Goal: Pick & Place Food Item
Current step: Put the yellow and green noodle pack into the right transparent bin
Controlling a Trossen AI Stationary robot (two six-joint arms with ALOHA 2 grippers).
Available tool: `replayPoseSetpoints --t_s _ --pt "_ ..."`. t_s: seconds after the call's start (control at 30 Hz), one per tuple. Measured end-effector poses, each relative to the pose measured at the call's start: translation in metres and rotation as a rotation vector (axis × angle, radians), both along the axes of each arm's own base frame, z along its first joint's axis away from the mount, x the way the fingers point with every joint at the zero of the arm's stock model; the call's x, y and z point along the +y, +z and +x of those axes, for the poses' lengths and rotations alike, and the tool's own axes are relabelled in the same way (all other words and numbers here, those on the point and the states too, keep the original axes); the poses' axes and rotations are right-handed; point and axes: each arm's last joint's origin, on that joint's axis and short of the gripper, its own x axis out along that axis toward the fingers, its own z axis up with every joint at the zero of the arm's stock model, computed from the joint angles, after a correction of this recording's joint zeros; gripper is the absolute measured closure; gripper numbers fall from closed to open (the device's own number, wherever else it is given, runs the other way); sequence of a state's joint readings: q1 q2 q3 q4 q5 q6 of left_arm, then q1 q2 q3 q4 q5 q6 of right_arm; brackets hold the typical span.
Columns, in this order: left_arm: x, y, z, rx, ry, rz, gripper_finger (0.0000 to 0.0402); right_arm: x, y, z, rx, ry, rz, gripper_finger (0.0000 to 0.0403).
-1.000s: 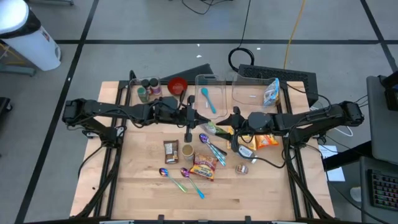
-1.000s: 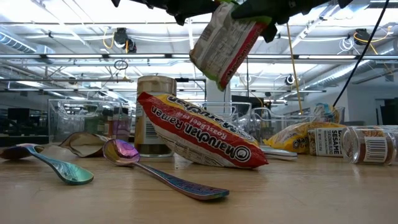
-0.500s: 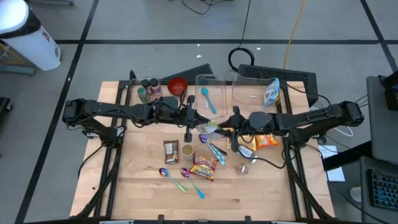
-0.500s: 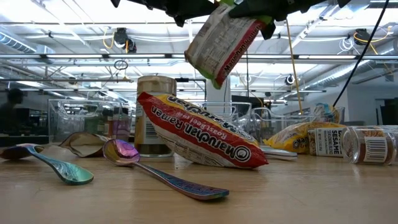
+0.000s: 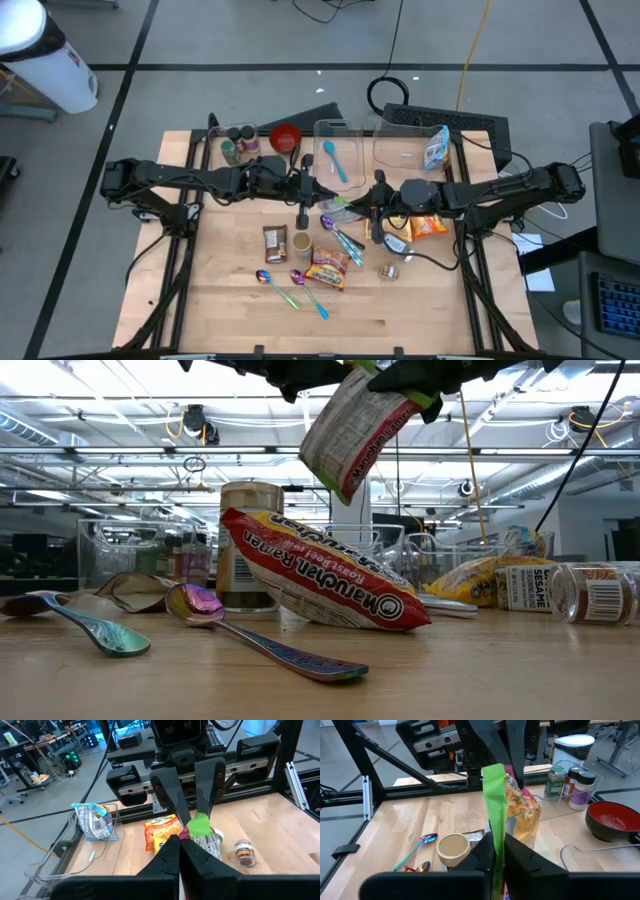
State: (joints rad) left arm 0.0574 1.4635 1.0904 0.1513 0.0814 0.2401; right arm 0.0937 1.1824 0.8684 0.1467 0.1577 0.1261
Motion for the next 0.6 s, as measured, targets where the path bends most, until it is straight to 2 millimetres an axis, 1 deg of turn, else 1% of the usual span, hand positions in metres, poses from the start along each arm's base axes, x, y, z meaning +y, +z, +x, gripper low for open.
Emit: replayPoseSetpoints --t_s 0.1,0.3,0.6 --pt "0.0000 0.0000 0.0000 0.000 0.000 -0.002 0.0401 0.0000 0.0000 0.0000 -0.001 0.000 0.000 0.0400" --pt "0.0000 0.0002 0.0000 -0.002 0.004 -0.014 0.0400 0.0000 0.0006 0.0001 -0.006 0.000 0.001 0.0401" --pt "0.0013 0.0028 0.0005 -0.029 0.025 -0.027 0.0368 -0.0014 0.0025 0.0006 -0.030 -0.035 0.030 0.0402"
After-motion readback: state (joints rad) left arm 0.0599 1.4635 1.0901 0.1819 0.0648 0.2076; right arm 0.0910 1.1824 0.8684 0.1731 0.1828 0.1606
